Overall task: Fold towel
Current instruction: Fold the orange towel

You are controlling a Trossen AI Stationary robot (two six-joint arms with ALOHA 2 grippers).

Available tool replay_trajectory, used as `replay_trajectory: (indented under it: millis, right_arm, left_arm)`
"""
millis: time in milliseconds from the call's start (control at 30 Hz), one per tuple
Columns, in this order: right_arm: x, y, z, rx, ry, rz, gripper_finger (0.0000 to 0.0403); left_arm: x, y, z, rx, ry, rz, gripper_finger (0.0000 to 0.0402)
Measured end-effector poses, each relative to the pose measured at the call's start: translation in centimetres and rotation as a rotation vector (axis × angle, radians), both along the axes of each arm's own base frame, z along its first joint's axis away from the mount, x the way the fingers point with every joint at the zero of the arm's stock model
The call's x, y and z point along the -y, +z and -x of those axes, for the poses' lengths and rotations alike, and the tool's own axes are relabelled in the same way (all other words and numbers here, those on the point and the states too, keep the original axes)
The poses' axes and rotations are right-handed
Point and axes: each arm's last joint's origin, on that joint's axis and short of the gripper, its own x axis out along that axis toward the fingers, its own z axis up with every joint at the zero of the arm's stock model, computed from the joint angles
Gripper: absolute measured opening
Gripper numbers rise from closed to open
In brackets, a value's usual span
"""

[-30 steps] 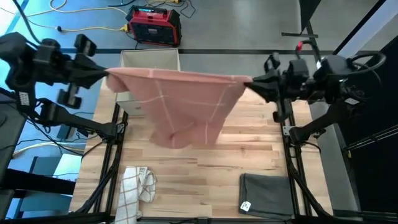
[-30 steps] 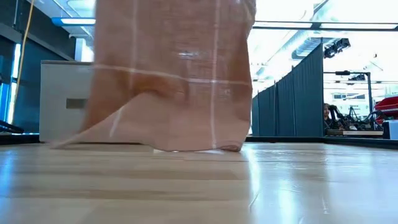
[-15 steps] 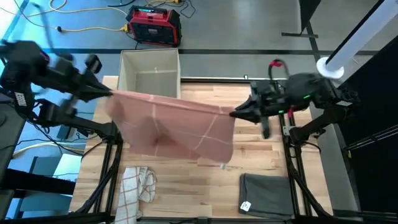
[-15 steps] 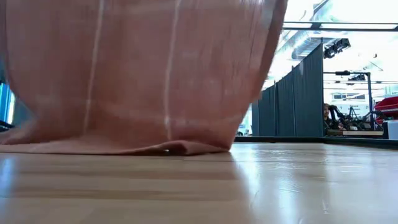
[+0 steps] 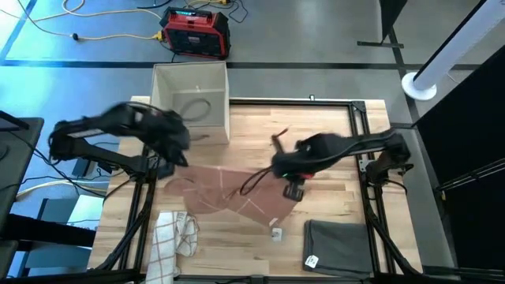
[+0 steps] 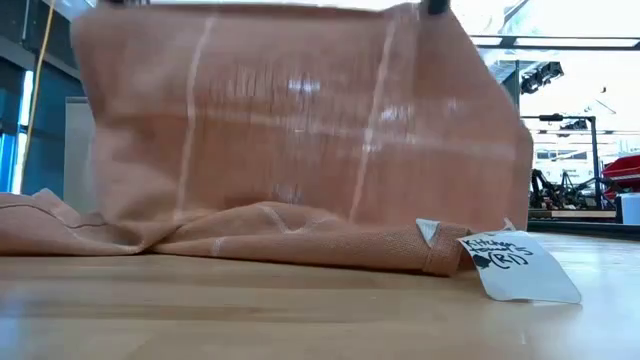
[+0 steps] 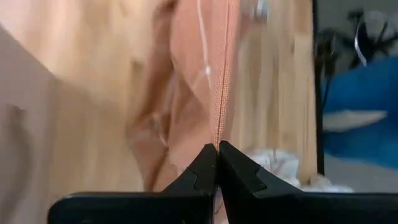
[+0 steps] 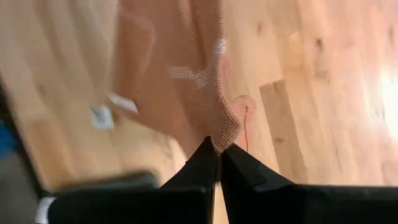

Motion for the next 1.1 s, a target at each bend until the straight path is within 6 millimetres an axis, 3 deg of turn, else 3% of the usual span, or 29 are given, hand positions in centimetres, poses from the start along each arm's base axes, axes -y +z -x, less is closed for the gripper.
replay_trajectory:
  millis: [133,233,567,667,800,933,1100]
  right_arm:
    - [-0.4,-3.0,-2.1,-0.095,0.109,0.006,0.0000]
    - [-0.7,-4.3,-3.1,-0.084,0.152,-0.009,0.0000]
    - [-5.3,-10.7,-0.7,0.041,0.098,-0.025,0.0000]
    - [-7.9,-12.2,0.2,0.083,0.151,-0.113,0.0000]
    - [-10.1,-13.4,1.4,0.028,0.097,-0.264,0.0016]
    - [-10.9,-13.5,1.8,-0.059,0.044,-0.433,0.0067]
    - [-11.1,-13.2,2.0,-0.051,0.014,-0.434,0.0122]
  left_arm:
    - [0.2,-4.8,-0.9,-0.092,-0.022,0.092,0.0000]
    - [0.4,-7.0,-0.8,-0.149,-0.028,0.131,0.0000]
    - [1.9,-9.3,0.2,-0.139,-0.006,0.183,0.0000]
    - [2.5,-9.6,0.2,-0.109,-0.032,0.204,0.0000]
    - [3.0,-9.9,0.4,-0.131,-0.101,0.228,0.0000]
    - [3.1,-10.2,0.1,-0.141,-0.141,0.209,0.0000]
    - [3.0,-10.6,-0.4,-0.149,-0.165,0.194,0.0000]
